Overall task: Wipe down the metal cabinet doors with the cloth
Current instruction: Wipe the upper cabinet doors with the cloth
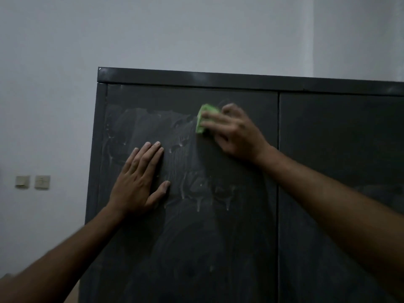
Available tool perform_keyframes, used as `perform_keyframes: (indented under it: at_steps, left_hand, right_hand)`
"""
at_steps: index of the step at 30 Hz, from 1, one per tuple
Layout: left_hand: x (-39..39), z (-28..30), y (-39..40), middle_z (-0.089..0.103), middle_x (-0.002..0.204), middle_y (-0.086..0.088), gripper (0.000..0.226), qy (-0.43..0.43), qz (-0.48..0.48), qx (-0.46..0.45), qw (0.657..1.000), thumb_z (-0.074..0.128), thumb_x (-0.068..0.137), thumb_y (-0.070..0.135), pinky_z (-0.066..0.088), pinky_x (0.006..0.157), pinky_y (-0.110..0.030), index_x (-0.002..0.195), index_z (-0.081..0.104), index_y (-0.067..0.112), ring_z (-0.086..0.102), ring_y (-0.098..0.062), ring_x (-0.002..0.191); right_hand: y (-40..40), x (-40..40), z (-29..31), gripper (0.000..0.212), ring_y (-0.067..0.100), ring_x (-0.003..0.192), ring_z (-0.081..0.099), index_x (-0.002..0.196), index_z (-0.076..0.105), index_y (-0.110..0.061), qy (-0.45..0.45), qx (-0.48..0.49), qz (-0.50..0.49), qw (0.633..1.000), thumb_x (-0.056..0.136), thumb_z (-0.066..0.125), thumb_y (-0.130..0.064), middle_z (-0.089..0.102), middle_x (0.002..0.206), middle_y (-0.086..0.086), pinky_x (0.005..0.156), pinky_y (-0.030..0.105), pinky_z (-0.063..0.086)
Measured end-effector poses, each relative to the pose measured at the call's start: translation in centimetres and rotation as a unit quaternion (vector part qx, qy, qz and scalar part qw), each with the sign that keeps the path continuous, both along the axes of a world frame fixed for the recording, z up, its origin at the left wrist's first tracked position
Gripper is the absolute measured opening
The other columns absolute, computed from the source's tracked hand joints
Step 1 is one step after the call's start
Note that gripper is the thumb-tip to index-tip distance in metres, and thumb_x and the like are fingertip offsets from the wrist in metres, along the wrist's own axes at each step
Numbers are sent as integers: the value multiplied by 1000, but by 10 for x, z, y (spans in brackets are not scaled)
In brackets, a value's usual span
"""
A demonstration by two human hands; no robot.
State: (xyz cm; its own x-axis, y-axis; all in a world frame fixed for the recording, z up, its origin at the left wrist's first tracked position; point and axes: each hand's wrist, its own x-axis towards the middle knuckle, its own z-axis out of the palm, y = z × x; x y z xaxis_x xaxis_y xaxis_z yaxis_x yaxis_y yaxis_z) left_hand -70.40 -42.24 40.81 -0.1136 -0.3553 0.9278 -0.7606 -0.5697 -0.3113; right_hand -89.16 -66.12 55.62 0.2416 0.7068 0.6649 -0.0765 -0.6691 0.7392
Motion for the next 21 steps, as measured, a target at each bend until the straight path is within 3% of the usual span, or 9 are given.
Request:
perform_keyframes:
  at_steps: [2,3,5,8,10,13,14,18,21]
  left_hand:
    - [0,0,0,21,172,-13,86,-1,-3,-2,1000,41,99,59,12,132,-47,164,23,5,15,-27,161]
    - [0,0,0,21,172,-13,86,-1,-4,-3,1000,42,98,59,13,131,-48,163,24,5,15,-27,161]
    - [0,0,1,22,172,-13,86,0,-10,-2,1000,43,98,58,15,131,-49,163,24,5,15,-26,161]
    - [0,0,2,21,172,-12,87,1,-15,-2,1000,44,98,58,15,131,-48,163,24,5,15,-25,161]
    - [-1,-1,1,22,172,-12,88,-1,-16,-7,1000,45,98,58,14,131,-47,163,24,4,15,-25,161]
    - [-2,0,1,23,171,-13,88,8,-34,-15,999,47,97,58,13,132,-45,163,26,3,16,-26,161]
    - [-1,-1,2,24,171,-13,87,14,-44,-18,999,48,97,58,13,132,-45,162,27,3,16,-27,161]
    - [1,-5,10,27,168,-15,84,29,-66,-36,997,49,96,54,11,132,-41,160,30,3,17,-27,160]
    - [6,-9,25,29,167,-15,83,28,-50,-34,998,49,96,55,18,130,-47,159,33,2,20,-28,159]
  right_hand:
    - [9,7,-3,34,36,101,54,125,71,-19,-65,147,33,986,92,61,-15,62,142,3,85,50,49]
    - [16,12,-14,34,38,101,55,124,72,-18,-65,144,40,987,92,59,-15,62,142,4,86,49,48]
    - [23,17,-40,35,40,108,57,126,70,-18,30,-14,29,999,95,53,-20,61,143,6,90,47,49]
    - [17,8,-30,35,38,112,59,128,70,-21,152,-208,-20,966,95,60,-26,62,143,4,87,44,51]
    - [14,9,-1,36,38,105,60,126,71,-21,91,-140,-9,986,90,67,-18,64,140,5,86,47,53]
    - [28,17,10,34,37,97,54,121,73,-18,-34,111,52,992,89,63,-14,65,139,4,84,51,50]
    - [35,24,-2,32,37,98,54,120,73,-17,-42,112,61,991,90,61,-15,64,139,6,85,51,49]
    - [38,29,-44,37,37,113,58,128,69,-22,150,-196,-4,969,96,53,-28,61,143,4,88,44,50]
    - [39,27,-5,33,38,103,60,122,72,-20,76,-127,18,989,92,58,-19,66,137,3,84,47,53]
